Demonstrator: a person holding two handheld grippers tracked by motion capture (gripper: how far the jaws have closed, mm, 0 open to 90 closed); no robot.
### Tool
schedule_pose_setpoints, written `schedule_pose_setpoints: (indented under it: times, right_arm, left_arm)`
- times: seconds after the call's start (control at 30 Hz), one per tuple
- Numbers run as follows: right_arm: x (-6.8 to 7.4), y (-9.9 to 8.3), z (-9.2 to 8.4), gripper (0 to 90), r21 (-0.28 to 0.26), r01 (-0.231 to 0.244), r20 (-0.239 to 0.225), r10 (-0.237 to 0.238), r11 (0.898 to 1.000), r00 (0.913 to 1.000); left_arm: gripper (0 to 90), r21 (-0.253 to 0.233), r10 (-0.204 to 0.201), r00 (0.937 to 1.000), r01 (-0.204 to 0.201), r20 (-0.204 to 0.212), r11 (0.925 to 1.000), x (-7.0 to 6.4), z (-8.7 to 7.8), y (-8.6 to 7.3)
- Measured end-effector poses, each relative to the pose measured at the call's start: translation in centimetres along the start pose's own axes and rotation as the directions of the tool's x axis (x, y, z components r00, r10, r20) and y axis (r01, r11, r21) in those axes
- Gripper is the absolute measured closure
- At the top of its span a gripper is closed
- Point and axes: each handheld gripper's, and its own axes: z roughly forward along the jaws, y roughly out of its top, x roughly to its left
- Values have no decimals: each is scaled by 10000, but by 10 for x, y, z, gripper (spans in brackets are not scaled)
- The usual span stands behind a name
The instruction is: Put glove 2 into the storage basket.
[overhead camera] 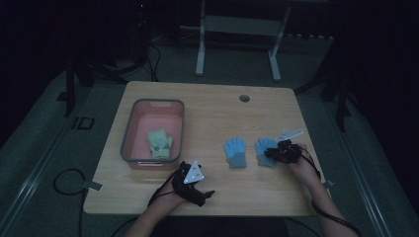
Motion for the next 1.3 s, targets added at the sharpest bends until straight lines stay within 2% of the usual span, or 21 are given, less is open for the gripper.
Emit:
schedule_pose_setpoints:
  times: [0.2,0.3,0.5,0.53,0.63,0.77,0.8,0.97,1.3]
  right_arm:
    - [1,1,-2,838,-29,-472,67,472,9989,9989]
    - [2,3,-5,842,-72,-510,37,510,9987,9987]
    - [4,15,-21,845,-393,-584,9,584,9975,9983]
    - [5,22,-30,845,-605,-558,-7,559,9966,9984]
    - [5,28,-39,844,-848,-552,-98,546,9949,9985]
    - [6,33,-45,844,-946,-586,-67,582,9938,9983]
    - [8,40,-52,844,-1189,-470,-203,449,9918,9988]
    - [14,51,-61,844,-1490,-359,-473,292,9882,9985]
    - [35,73,-58,843,-1699,112,-1104,-303,9854,9934]
  left_arm:
    - [13,-13,5,10000,-5,22,10000,0,0,0]
    - [13,-48,-45,10000,45,22,10000,1,0,0]
    - [13,-32,-6,10000,6,42,10000,0,0,0]
    - [13,-42,-2,10000,3,34,10000,0,-1,0]
    - [13,-55,-7,10000,8,14,10000,1,-1,0]
    - [13,-50,11,10000,-11,-2,10000,0,0,0]
    - [13,-24,20,10000,-20,-9,10000,0,0,0]
    - [13,-10,52,10000,-52,-61,10000,0,0,0]
    - [13,-66,25,10000,-25,-28,10000,1,-1,0]
